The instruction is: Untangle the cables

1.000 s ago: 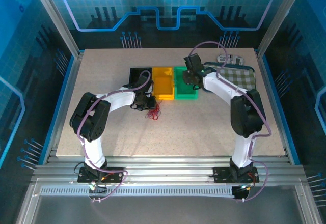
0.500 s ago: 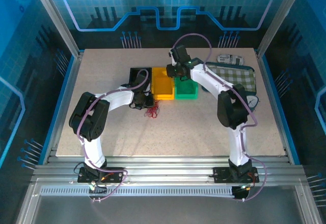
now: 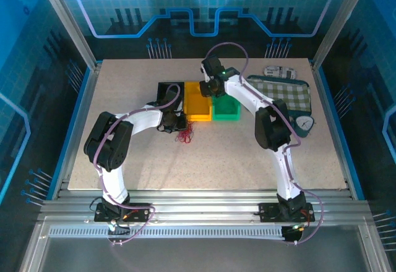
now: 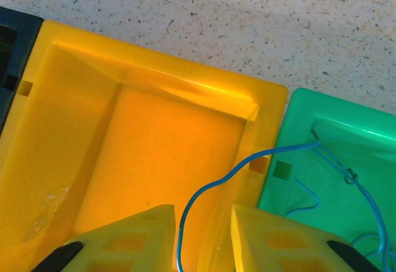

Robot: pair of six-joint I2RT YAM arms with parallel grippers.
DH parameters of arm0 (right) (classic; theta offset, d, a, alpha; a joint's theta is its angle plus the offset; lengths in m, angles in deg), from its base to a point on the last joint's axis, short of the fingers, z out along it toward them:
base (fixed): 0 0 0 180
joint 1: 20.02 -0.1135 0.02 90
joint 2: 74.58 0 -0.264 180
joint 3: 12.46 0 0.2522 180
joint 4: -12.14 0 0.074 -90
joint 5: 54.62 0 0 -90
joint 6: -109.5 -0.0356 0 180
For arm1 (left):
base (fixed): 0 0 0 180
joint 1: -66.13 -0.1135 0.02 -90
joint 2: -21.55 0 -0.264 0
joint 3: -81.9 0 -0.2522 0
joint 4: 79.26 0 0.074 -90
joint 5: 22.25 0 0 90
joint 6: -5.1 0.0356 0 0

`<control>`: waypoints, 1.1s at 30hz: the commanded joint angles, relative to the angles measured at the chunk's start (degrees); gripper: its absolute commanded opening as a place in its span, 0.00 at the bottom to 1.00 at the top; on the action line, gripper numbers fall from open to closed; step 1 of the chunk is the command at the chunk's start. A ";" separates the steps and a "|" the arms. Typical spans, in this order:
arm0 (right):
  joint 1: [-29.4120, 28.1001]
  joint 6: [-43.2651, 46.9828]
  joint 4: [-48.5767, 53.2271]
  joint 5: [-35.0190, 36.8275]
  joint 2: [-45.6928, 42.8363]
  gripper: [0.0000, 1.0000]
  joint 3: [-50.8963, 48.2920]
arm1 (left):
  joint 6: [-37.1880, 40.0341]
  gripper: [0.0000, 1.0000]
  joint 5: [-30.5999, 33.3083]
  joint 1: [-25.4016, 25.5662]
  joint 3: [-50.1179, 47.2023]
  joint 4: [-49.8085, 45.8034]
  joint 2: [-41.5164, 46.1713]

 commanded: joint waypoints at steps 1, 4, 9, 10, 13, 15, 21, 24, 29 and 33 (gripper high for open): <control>-1.19 1.38 2.21 -0.66 2.75 0.28 2.04 | 1.17 0.00 0.61 -0.74 0.69 -0.56 -0.91; -2.02 2.55 2.31 -0.06 3.10 0.28 2.14 | 1.31 0.00 0.66 -0.79 0.40 -0.60 -0.74; -2.69 3.03 2.68 0.29 3.68 0.27 2.13 | 1.43 0.00 0.51 -0.79 0.66 -0.71 -0.95; -2.66 2.94 2.73 0.44 3.79 0.27 2.09 | 1.58 0.00 0.52 -0.79 0.77 -0.83 -1.04; -2.79 2.85 2.92 0.49 3.81 0.26 2.02 | 1.59 0.00 0.34 -0.90 0.86 -0.80 -1.17; -2.86 3.19 2.92 0.80 3.81 0.26 1.96 | 1.63 0.00 0.17 -0.95 0.95 -0.89 -1.39; -2.87 3.16 3.25 1.74 4.24 0.22 2.18 | 1.75 0.00 0.08 -1.06 1.04 -0.77 -1.46; -3.04 3.00 3.53 2.17 4.51 0.22 2.14 | 1.75 0.00 0.00 -1.06 1.04 -0.76 -1.50; -3.80 4.06 4.22 5.08 4.78 0.21 2.13 | 1.70 0.00 -0.01 -1.10 0.96 -0.73 -1.44; -4.55 5.32 4.50 8.42 4.82 0.12 2.05 | 1.71 0.00 0.08 -1.11 0.91 -0.71 -1.35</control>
